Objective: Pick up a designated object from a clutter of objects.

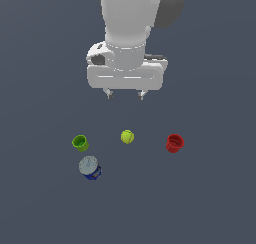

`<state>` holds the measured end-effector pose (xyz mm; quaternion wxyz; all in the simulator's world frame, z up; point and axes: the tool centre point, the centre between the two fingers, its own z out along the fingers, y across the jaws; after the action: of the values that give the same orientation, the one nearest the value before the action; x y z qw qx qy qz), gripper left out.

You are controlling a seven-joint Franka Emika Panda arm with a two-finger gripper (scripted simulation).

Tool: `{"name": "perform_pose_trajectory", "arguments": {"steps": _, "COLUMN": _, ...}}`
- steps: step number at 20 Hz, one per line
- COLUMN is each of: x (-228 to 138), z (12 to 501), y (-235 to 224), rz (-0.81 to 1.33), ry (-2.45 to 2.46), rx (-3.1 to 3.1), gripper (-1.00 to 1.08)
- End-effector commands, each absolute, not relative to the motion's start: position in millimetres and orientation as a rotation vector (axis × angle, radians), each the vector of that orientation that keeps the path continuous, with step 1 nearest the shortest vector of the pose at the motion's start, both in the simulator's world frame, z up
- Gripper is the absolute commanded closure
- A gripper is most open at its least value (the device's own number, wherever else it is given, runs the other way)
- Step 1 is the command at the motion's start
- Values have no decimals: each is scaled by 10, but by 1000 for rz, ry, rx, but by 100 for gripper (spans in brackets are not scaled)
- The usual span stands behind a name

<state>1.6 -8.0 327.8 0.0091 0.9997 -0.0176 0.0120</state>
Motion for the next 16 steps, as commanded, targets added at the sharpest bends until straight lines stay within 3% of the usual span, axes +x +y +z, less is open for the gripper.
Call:
{"name": "perform_pose_trajectory", "arguments": {"steps": 1, "x": 16, "z": 3278, "y": -80, "rz": 38, "ry": -55, "rx": 3123, "gripper": -92}}
{"name": "perform_pose_trajectory", "arguments": {"steps": 16, "x": -47, "z": 3154, "y": -208, "rz": -30, "ry": -110, "rx": 3147, "gripper": -92}}
